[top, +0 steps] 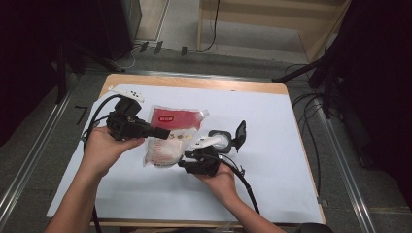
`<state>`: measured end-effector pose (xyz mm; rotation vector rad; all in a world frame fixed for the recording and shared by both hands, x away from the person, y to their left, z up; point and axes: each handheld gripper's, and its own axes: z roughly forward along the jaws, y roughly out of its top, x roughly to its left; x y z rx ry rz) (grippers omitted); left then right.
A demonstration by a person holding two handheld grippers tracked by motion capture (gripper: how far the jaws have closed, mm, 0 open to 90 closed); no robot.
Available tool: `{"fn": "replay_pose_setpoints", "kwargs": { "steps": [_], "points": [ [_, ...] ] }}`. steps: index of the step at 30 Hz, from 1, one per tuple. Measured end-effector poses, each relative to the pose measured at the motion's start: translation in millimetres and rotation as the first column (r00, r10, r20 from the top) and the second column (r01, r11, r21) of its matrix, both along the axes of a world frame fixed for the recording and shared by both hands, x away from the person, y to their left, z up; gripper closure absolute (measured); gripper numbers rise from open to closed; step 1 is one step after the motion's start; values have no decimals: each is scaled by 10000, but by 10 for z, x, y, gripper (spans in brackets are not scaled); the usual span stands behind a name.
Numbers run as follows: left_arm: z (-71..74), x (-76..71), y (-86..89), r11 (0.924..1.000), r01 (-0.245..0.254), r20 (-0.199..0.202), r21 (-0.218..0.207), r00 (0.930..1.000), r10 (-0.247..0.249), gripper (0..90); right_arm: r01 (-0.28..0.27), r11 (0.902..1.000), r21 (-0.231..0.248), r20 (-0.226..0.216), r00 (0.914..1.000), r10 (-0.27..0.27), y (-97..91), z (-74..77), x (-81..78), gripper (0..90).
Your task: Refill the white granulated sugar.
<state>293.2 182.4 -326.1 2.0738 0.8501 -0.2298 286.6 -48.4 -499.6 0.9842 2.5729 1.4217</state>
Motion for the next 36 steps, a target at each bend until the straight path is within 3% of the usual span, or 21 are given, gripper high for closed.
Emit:
{"fn": "replay_pose_setpoints", "kwargs": {
  "steps": [6,9,11,14,17,21,22,26,29,33,36],
  "points": [
    [6,-25,-61,9999,162,-45,-25,9999,-162,900,411,9989,239,-149,9991,-407,-45,-73,10,566],
    [-27,-9,-73,9999,154,-285,-76,9995,-156,900,443,9981,428,-96,9990,-439,-47,-73,-5,566],
    [-43,-3,-74,9997,72,-400,-236,9992,-82,900,450,9982,396,218,9987,-459,-28,-55,-36,588],
    [-34,3,-58,9996,-46,-431,-291,9991,34,900,373,9981,485,348,9986,-390,-18,-60,-64,588],
    [-29,12,-29,9994,-179,-433,-308,9989,166,900,-99,9996,265,881,9961,75,37,-42,-141,587],
    [-45,25,-18,9981,-401,-524,-470,9979,377,900,-396,9991,144,1160,9925,377,74,-35,-187,587],
    [-54,38,-19,9982,-428,-503,-431,9979,407,900,-505,9987,34,1364,9894,495,97,-26,-219,590],
    [-60,45,-47,9976,-525,-437,-460,9978,505,900,-702,9975,-77,1407,9875,706,109,-14,-236,598],
    [-60,52,-78,9959,-861,-189,-282,9962,856,900,-769,9969,-188,1623,9836,789,115,10,-265,595],
    [-52,45,-119,9953,-963,50,-135,9953,964,900,-868,9960,-231,1677,9818,894,138,28,-301,590],
    [-59,46,-130,9948,-989,97,-258,9950,992,900,-909,9955,-273,1679,9813,942,134,36,-305,590]
  ]
}}
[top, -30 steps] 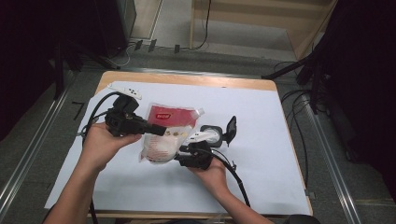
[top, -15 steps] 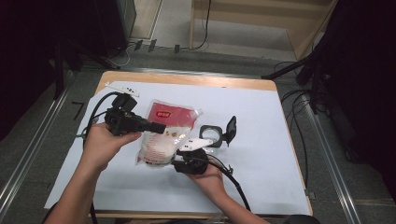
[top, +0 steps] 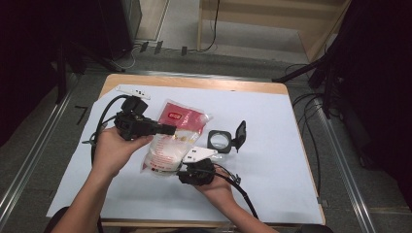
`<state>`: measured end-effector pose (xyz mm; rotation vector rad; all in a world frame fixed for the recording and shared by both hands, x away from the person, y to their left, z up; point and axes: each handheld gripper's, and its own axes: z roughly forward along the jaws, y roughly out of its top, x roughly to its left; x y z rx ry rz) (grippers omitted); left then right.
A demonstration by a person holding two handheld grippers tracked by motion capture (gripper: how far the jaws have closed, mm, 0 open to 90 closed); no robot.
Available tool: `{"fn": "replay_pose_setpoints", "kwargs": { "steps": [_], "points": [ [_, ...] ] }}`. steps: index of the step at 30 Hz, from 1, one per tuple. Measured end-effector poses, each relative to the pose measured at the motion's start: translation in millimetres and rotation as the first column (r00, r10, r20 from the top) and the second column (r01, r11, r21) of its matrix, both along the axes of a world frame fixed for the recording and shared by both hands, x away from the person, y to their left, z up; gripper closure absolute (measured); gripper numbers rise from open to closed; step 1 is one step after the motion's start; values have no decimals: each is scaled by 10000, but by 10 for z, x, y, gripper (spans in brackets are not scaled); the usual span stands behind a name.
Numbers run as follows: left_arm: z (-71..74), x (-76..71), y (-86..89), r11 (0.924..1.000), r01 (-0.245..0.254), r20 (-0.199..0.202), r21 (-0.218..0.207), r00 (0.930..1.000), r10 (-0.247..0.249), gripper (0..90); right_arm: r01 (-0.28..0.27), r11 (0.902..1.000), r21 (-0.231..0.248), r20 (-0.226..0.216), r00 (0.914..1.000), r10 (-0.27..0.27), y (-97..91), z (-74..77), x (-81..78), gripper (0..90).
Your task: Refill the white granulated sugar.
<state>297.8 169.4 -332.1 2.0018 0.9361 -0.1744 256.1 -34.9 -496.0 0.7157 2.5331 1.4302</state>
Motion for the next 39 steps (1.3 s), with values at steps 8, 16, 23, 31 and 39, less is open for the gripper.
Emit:
{"fn": "replay_pose_setpoints", "kwargs": {
  "steps": [8,16,23,31,39],
  "points": [
    [-16,-9,-68,9999,133,327,104,9994,-137,877,-151,9999,10,375,9992,150,-14,32,-23,629],
    [-70,-14,-153,9969,611,336,502,9975,-628,840,-207,9998,35,310,9993,206,-34,48,-19,649],
    [-168,21,-210,9932,829,-180,821,9965,-817,820,-318,9995,-21,168,9994,318,-28,46,-23,651],
    [-140,23,-217,9977,431,-307,514,9987,-416,900,-511,9984,245,60,9987,510,-3,73,-44,665],
    [-186,57,-270,9975,406,-497,587,9981,-377,900,-873,9962,-48,407,9953,875,63,87,-114,650]
  ]
}}
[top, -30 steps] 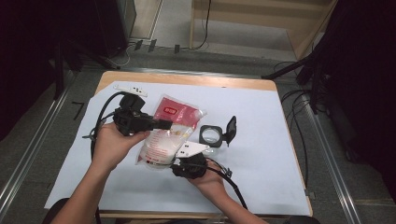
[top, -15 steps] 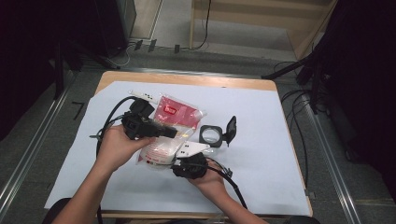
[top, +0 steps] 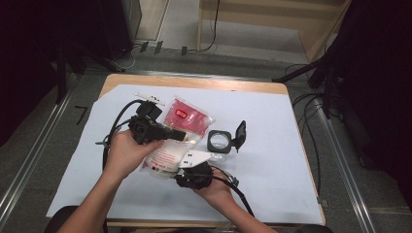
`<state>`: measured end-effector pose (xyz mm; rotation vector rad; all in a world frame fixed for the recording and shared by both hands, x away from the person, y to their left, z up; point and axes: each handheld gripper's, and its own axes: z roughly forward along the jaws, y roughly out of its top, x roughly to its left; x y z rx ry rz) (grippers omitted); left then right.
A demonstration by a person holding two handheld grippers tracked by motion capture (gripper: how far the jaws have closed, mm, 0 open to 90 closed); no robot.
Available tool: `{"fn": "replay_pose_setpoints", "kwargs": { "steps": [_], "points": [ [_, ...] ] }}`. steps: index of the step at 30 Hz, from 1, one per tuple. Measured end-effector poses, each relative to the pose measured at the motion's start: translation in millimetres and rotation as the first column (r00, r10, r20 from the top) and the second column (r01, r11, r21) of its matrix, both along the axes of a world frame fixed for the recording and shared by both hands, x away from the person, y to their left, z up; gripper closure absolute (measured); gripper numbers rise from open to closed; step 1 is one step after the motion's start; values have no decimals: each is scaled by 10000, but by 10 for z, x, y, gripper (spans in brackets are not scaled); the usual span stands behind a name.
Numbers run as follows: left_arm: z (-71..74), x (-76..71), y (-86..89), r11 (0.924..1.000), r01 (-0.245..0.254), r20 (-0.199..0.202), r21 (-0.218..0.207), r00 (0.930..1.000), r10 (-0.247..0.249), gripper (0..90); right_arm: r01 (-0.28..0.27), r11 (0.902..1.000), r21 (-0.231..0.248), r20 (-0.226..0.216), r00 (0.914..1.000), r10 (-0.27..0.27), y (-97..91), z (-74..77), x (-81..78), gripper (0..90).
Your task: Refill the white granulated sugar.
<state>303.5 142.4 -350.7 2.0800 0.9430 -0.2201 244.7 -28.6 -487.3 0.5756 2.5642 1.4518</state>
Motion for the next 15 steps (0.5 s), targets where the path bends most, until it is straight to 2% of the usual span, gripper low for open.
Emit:
{"fn": "replay_pose_setpoints", "kwargs": {
  "steps": [3,5,7,9,10,11,15],
  "points": [
    [-12,-2,-71,9995,245,61,209,9997,-246,890,-123,9998,-151,172,9998,126,27,3,-39,650],
    [-8,10,-87,9986,366,160,384,9992,-372,869,-127,9998,-118,96,9999,129,33,12,-61,650],
    [-7,12,-101,9980,510,234,367,9984,-518,861,-187,9998,-99,100,9998,188,33,17,-63,650],
    [1,15,-108,9966,654,190,496,9976,-664,850,-217,9997,-79,106,9997,218,33,20,-66,651],
    [1,15,-108,9966,654,190,496,9976,-664,845,-217,9997,-79,106,9997,218,33,20,-66,651],
    [1,21,-117,9970,634,7,453,9980,-635,845,-217,9997,-71,87,9997,218,34,20,-68,651],
    [-19,33,-130,9945,964,130,408,9952,-970,809,-267,9996,29,-49,9996,267,31,28,-74,652]
  ]
}}
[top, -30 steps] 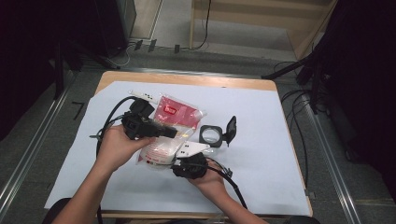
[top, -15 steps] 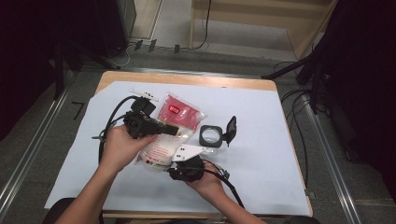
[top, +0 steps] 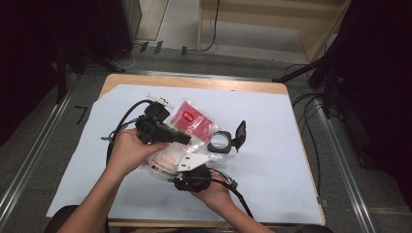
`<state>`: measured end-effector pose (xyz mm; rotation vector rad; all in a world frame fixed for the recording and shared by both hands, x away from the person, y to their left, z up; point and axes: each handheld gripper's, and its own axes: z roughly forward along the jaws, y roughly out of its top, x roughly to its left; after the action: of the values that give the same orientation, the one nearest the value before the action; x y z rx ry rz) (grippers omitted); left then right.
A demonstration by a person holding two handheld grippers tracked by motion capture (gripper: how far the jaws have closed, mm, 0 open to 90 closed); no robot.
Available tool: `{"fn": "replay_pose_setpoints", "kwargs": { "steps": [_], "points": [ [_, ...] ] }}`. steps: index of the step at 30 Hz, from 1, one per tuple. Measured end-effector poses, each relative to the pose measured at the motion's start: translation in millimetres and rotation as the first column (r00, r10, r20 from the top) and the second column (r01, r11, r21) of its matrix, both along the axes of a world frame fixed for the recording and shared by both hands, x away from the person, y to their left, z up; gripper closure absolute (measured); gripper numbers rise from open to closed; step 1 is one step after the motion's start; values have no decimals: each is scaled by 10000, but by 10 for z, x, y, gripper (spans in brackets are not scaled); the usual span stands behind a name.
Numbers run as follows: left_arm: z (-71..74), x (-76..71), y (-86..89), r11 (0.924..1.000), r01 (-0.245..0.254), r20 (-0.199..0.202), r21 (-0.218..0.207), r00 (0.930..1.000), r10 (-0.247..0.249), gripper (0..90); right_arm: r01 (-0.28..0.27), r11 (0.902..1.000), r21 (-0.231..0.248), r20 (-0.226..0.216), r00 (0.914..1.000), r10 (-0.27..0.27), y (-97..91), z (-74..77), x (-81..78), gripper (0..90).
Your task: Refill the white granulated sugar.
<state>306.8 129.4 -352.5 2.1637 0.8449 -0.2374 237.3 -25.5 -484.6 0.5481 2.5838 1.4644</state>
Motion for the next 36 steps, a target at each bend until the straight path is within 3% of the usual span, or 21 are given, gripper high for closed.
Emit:
{"fn": "replay_pose_setpoints", "kwargs": {
  "steps": [1,4,9,14,22,29,36],
  "points": [
    [-10,4,-5,9999,132,106,104,9999,-133,801,-62,9999,88,-100,9999,62,-6,5,4,653],
    [-53,18,-25,9994,341,3,-115,9994,-341,792,-156,9997,196,-174,9997,159,-15,12,9,654],
    [-101,54,-47,9992,384,-153,-104,9991,-385,798,-314,9993,204,-97,9995,316,-24,34,10,654],
    [-175,80,-108,10000,-1,-659,-39,9978,-1,811,-327,9995,42,-161,9993,327,-6,16,-1,652],
    [-181,106,-104,9998,99,-1253,-166,9920,-119,796,-623,9980,109,-204,9978,625,-11,14,5,654],
    [-170,104,-103,9996,218,-1112,-157,9935,-234,741,-808,9967,110,-154,9966,809,-32,39,11,654],
    [-224,126,-171,9992,-122,-941,383,9954,157,719,-857,9962,-149,52,9963,858,12,36,-32,617]
  ]
}}
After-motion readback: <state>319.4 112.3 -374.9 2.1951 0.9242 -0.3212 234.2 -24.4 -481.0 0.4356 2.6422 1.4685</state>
